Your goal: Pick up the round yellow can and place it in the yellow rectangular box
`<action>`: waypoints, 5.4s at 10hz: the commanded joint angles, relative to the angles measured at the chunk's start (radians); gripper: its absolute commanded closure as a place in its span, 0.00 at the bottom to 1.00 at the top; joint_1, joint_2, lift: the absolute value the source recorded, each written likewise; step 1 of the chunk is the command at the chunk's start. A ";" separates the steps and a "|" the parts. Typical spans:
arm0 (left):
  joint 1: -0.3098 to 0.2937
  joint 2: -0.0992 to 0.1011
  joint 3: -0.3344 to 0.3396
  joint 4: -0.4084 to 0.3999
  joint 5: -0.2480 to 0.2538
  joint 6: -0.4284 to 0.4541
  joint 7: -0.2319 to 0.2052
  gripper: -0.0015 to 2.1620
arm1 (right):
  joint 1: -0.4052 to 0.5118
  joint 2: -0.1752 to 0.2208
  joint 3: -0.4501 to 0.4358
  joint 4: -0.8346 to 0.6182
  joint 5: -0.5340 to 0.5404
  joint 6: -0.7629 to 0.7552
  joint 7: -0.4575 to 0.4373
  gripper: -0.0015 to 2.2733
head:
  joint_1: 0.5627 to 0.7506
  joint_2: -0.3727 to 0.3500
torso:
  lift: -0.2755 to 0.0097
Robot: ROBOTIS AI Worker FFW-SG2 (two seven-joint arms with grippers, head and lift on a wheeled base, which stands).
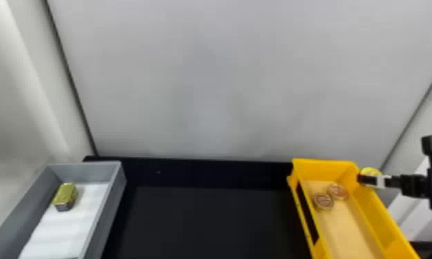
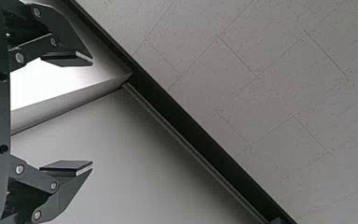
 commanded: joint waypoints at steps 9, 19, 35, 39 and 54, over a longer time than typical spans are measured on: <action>-0.002 -0.018 -0.012 0.008 0.000 -0.015 -0.003 0.21 | 0.074 0.004 0.028 0.157 -0.090 -0.015 -0.024 0.32 | 0.06 0.45 | 0.97; -0.002 -0.018 -0.021 0.017 0.000 -0.029 -0.011 0.21 | 0.079 0.014 0.100 0.211 -0.129 0.004 -0.090 0.32 | 0.06 0.45 | 0.97; 0.013 -0.028 0.000 0.010 0.000 -0.011 -0.017 0.21 | 0.142 -0.042 -0.072 -0.818 -0.185 -0.165 -0.568 0.01 | 0.06 0.45 | 0.97; 0.030 -0.024 0.030 -0.001 0.000 -0.009 -0.017 0.21 | 0.097 -0.044 0.041 -1.079 -0.028 -0.421 -0.828 0.03 | 0.06 0.45 | 0.97; 0.074 -0.002 0.077 -0.001 -0.009 -0.015 0.003 0.21 | -0.138 -0.177 0.267 -1.168 0.101 -0.547 -0.853 0.04 | 0.06 0.45 | 0.97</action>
